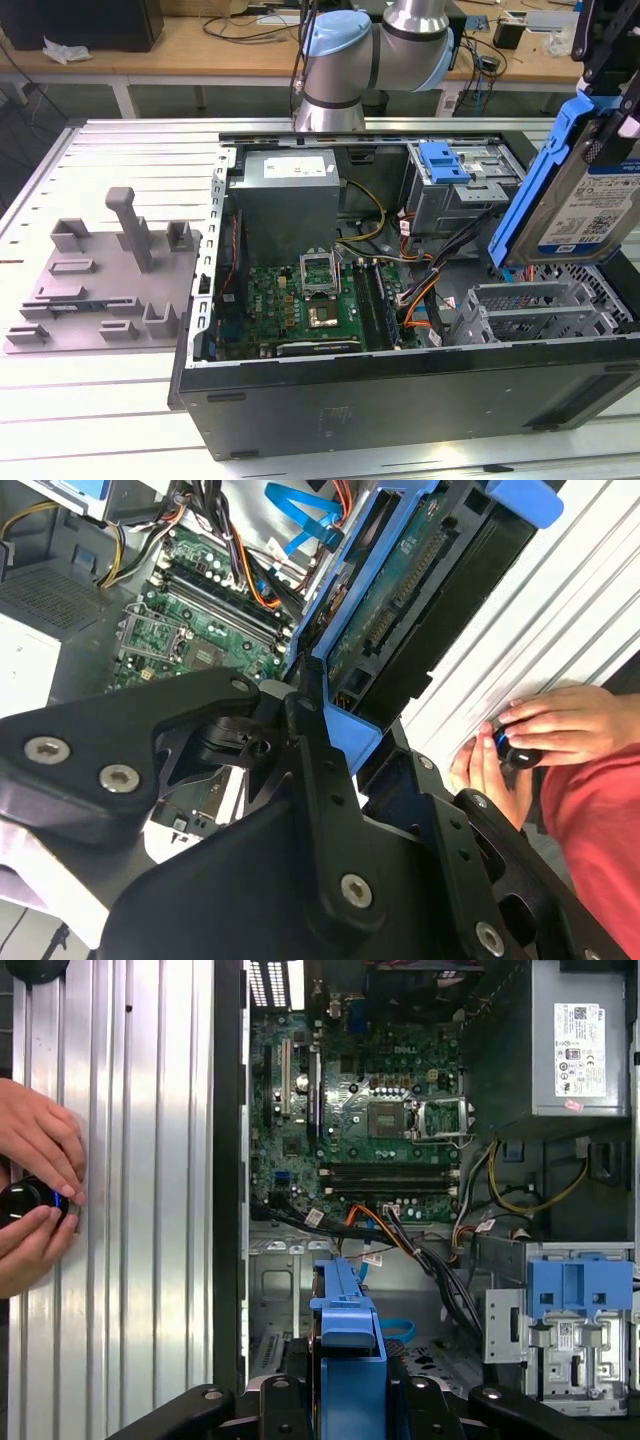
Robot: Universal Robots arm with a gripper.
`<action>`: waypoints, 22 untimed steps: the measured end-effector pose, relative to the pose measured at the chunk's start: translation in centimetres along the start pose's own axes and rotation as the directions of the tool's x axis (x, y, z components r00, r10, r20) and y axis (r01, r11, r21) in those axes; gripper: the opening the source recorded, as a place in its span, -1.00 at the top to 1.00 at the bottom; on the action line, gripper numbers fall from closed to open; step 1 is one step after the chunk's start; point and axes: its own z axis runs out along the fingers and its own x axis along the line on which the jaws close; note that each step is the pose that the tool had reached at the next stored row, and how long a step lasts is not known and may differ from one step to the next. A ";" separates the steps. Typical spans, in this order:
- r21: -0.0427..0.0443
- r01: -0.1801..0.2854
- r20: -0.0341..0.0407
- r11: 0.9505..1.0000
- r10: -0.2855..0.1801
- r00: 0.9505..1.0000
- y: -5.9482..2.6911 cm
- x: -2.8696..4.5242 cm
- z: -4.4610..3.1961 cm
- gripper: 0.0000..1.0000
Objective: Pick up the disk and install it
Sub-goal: 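Insert the disk into the insertion slot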
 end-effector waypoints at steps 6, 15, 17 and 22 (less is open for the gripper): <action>0.000 0.011 -0.001 1.000 -0.011 1.000 0.00 0.02 0.18 0.27; 0.000 0.011 0.000 1.000 -0.011 1.000 -0.01 0.15 0.60 0.27; 0.000 0.011 0.000 1.000 -0.011 1.000 -0.01 0.18 0.72 0.27; 0.000 0.011 0.000 1.000 -0.011 1.000 -0.01 0.26 1.04 0.27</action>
